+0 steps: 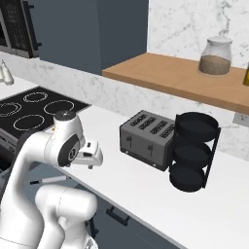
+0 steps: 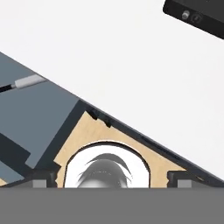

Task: Pick the rolling pin from the drawer and place it on the counter.

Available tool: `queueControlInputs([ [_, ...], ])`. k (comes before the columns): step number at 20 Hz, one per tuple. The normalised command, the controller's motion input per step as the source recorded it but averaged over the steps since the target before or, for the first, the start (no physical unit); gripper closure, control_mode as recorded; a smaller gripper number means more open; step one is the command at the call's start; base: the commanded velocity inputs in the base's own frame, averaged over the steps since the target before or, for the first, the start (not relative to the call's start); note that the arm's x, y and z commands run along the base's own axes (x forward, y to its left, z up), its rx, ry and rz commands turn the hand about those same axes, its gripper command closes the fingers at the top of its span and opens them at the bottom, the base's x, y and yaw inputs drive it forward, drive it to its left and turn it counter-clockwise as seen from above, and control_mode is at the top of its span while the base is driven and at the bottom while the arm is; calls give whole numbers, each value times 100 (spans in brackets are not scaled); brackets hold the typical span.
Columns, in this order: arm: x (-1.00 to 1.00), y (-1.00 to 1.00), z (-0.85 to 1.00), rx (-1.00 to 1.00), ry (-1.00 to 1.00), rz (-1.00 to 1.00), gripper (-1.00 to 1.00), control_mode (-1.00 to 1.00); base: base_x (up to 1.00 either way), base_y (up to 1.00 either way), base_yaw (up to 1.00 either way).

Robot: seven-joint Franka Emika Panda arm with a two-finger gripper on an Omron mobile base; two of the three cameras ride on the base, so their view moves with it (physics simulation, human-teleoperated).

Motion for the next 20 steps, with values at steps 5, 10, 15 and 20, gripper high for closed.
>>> queueControlInputs([
  [5, 5, 22, -21, -1, -3, 0, -100, -100, 0, 0, 0],
  [10, 0, 91, -44, -2, -1, -2, -100, -100, 0, 0, 0],
  [15, 0, 100, -33, 0, 0, -4, -100, -100, 0, 0, 0],
  [20, 0, 98, -32, 0, 1, -6, -100, -100, 0, 0, 0],
])
